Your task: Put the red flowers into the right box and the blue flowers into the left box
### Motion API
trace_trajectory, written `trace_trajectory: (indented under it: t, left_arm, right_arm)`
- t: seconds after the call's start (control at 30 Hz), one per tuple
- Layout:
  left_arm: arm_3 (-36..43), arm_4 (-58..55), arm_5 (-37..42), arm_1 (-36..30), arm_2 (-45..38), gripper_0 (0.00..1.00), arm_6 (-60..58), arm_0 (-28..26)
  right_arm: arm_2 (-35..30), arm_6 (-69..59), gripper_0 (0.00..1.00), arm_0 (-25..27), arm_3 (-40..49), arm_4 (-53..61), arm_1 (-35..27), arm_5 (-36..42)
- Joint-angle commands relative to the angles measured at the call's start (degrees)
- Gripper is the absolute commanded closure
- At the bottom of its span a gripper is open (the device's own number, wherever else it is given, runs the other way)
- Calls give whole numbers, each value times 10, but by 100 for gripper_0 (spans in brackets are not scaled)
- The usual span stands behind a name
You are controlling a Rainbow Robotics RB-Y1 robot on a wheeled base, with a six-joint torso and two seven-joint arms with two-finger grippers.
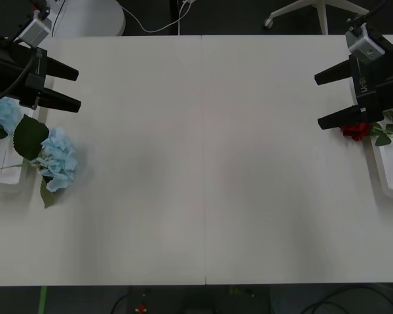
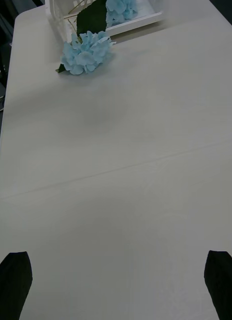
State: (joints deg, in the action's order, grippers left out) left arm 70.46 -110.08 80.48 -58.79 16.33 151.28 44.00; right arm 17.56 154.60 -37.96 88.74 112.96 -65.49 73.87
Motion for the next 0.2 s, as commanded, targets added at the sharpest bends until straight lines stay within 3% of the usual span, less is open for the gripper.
trace_trajectory:
  t: [0.03,0.2]
  left_arm:
    - [12,-7,-5,-4,-2,0,37,28]
    - [12,-7,-5,-4,-2,0,37,28]
  right_arm:
    - [-11,4,0,-1,14,3,-15,-5]
    - [-11,4,0,-1,14,3,-15,-5]
